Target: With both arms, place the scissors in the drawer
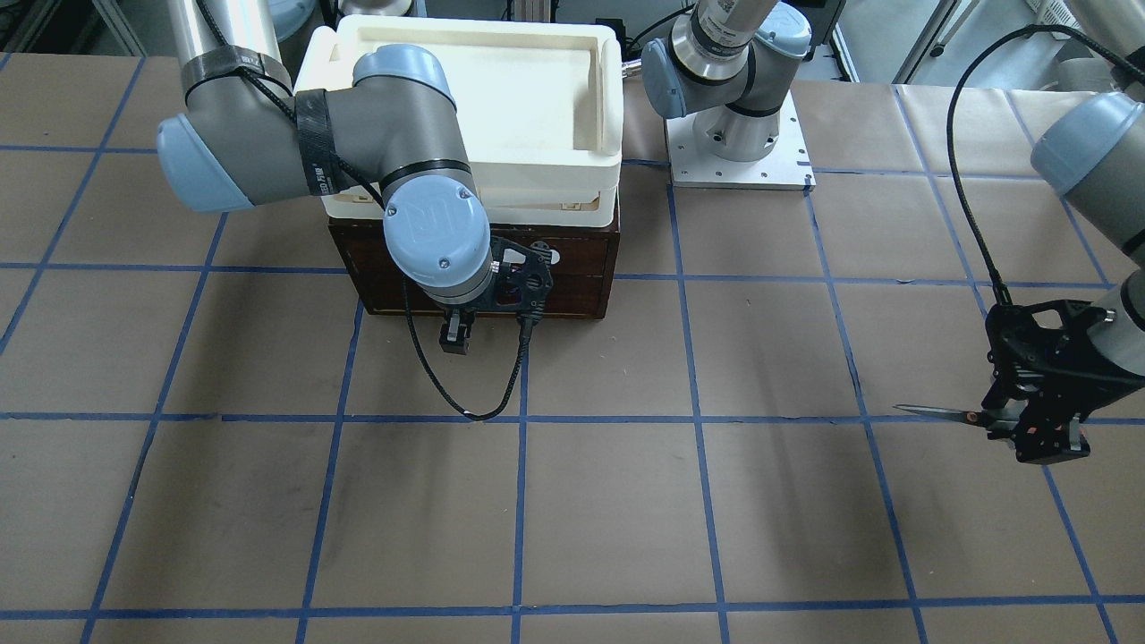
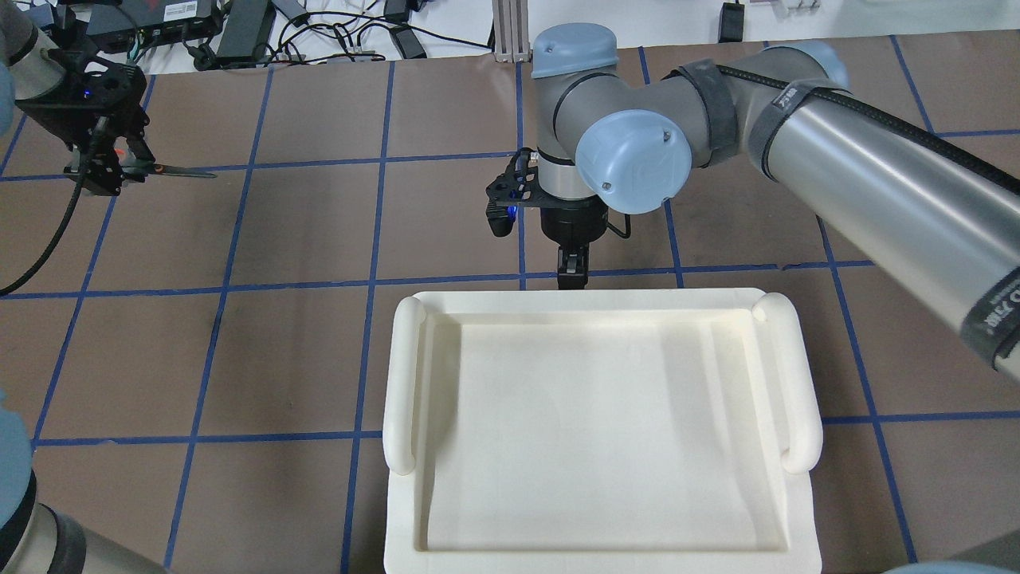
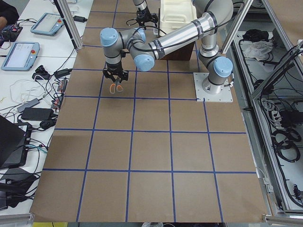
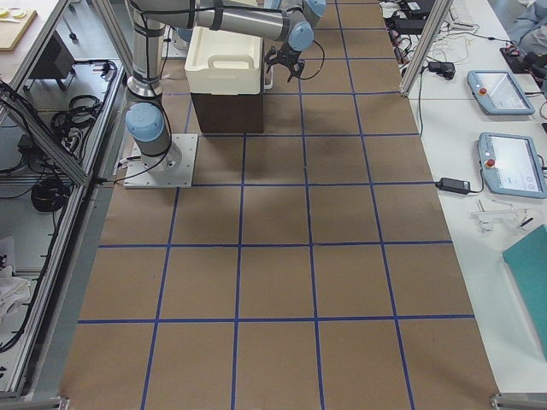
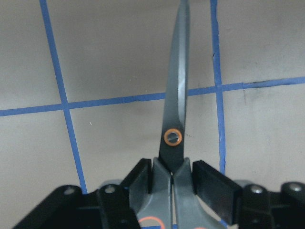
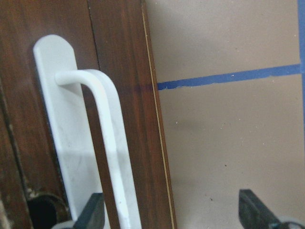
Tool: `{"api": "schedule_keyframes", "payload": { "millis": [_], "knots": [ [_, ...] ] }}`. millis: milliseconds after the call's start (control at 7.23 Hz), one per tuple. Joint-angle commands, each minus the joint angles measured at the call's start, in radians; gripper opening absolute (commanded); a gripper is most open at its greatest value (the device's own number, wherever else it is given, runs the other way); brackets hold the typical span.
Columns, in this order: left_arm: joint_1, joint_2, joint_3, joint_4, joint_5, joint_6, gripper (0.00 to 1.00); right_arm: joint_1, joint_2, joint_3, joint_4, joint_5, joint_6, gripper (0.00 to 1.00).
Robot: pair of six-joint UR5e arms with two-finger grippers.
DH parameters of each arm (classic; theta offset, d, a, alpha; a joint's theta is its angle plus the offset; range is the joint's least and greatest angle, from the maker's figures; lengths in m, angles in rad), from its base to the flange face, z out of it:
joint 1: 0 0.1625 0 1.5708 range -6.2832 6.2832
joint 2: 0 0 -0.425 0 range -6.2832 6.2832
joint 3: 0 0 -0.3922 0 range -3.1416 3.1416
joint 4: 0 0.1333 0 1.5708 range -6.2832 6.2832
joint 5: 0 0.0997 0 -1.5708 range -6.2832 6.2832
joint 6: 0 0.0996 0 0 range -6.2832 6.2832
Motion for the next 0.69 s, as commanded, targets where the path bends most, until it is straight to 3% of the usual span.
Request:
{"api": "schedule_keyframes", "payload": {
  "millis": [0,553],
  "knots": [
    [-0.014,0.012,-0.007,-0.005,0.017,0.008,0.0,-0.002,0.004,0.002,-0.001,0.0,-0.009,1.0],
    [-0.014,0.013,-0.012,-0.008,0.017,0.008,0.0,-0.002,0.019,0.002,-0.02,-0.002,-0.014,1.0]
  ]
}}
